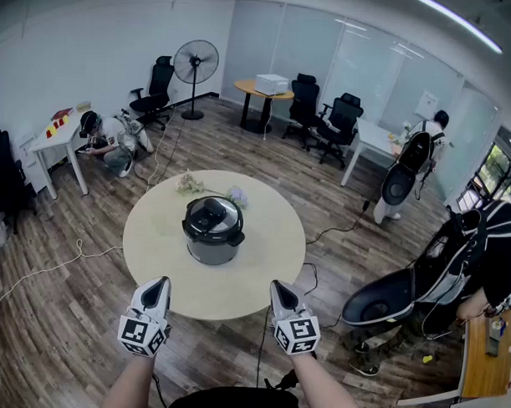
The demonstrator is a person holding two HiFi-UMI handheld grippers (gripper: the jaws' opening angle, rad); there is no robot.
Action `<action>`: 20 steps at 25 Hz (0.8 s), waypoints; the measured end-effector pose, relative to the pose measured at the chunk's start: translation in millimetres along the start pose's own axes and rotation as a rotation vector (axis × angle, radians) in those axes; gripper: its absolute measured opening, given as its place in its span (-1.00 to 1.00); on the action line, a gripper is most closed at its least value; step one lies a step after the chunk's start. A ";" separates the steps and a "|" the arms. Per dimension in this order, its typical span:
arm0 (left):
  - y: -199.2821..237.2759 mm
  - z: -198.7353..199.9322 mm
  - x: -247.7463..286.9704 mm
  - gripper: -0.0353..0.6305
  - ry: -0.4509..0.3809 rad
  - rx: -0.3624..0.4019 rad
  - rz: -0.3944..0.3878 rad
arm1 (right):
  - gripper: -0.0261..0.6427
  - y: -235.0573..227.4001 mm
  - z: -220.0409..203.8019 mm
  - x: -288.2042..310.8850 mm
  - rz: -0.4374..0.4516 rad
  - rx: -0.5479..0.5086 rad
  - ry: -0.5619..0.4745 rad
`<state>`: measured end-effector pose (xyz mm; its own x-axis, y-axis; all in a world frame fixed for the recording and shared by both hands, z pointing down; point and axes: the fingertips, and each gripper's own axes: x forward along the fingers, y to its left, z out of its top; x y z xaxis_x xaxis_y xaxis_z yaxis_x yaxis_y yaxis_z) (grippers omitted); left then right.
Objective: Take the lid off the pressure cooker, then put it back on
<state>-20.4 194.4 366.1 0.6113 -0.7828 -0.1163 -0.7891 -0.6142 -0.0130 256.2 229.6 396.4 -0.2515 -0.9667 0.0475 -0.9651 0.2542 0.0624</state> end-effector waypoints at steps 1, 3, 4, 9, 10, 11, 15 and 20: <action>0.1 1.1 -0.3 -0.89 0.000 0.001 -0.001 | -0.90 0.7 0.0 0.1 0.001 0.001 0.001; 0.3 2.9 -0.3 -0.89 -0.001 0.002 -0.002 | -0.90 1.4 0.1 0.4 0.002 0.002 0.004; 0.6 3.4 0.2 -0.89 -0.001 0.000 -0.001 | -0.90 1.2 0.1 0.8 0.003 0.001 0.005; 3.1 -0.5 3.1 -0.89 -0.001 -0.005 0.003 | -0.90 1.3 -3.2 4.2 0.020 0.011 -0.003; 3.2 -1.5 3.1 -0.89 0.000 -0.005 0.002 | -0.90 1.2 -3.9 4.1 0.025 0.021 -0.007; 3.1 -1.9 2.9 -0.89 0.002 -0.005 0.001 | -0.90 1.6 -5.0 4.2 0.031 0.027 -0.005; 2.2 -0.9 1.6 -0.89 0.003 -0.007 0.003 | -0.62 8.0 -12.5 13.0 0.091 0.015 0.052; 2.8 -6.0 0.4 -0.89 0.009 -0.010 0.013 | 0.86 5.9 -18.0 25.3 0.132 0.038 0.120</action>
<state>-22.0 191.7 372.0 0.6018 -0.7914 -0.1078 -0.7961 -0.6052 -0.0015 245.4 207.2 415.9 -0.3680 -0.9138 0.1719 -0.9269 0.3752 0.0104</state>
